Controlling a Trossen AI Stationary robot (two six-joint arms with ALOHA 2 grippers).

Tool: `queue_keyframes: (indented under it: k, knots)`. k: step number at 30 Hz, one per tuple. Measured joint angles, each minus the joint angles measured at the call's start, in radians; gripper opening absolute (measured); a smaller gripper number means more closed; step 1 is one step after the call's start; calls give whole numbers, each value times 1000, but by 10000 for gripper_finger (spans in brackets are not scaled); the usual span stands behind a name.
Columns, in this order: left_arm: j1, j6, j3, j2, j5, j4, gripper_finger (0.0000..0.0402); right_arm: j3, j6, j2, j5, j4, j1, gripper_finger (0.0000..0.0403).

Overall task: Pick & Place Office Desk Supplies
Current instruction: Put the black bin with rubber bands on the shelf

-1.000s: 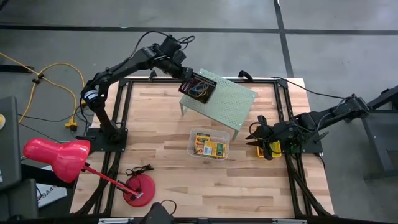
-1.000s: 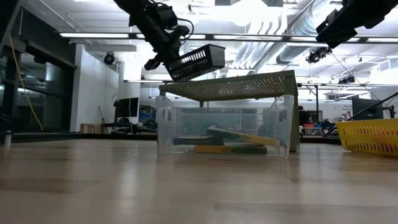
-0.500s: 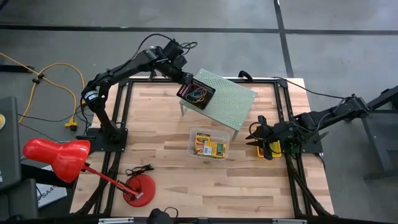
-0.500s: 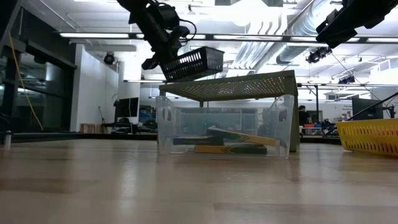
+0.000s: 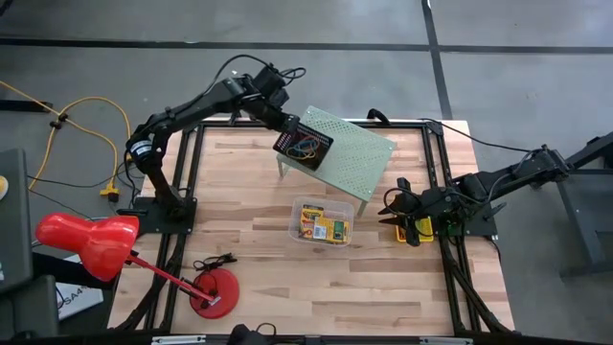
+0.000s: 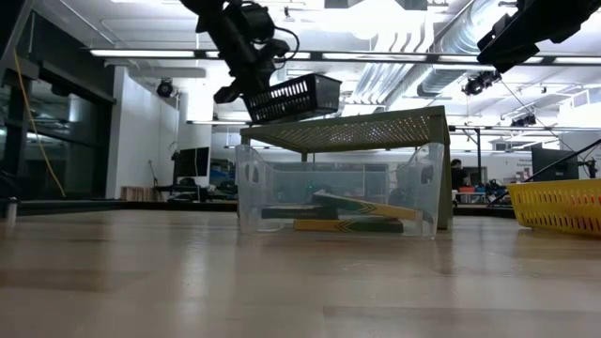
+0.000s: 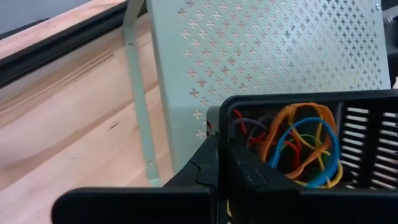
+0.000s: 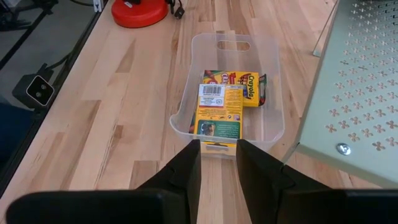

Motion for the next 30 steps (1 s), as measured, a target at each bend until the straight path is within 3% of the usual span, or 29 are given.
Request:
queue_keyframes:
  k: [30]
  knots:
    - [-12, -25, 0, 0, -48, -31, 15, 0, 0, 0, 0, 0, 0, 91]
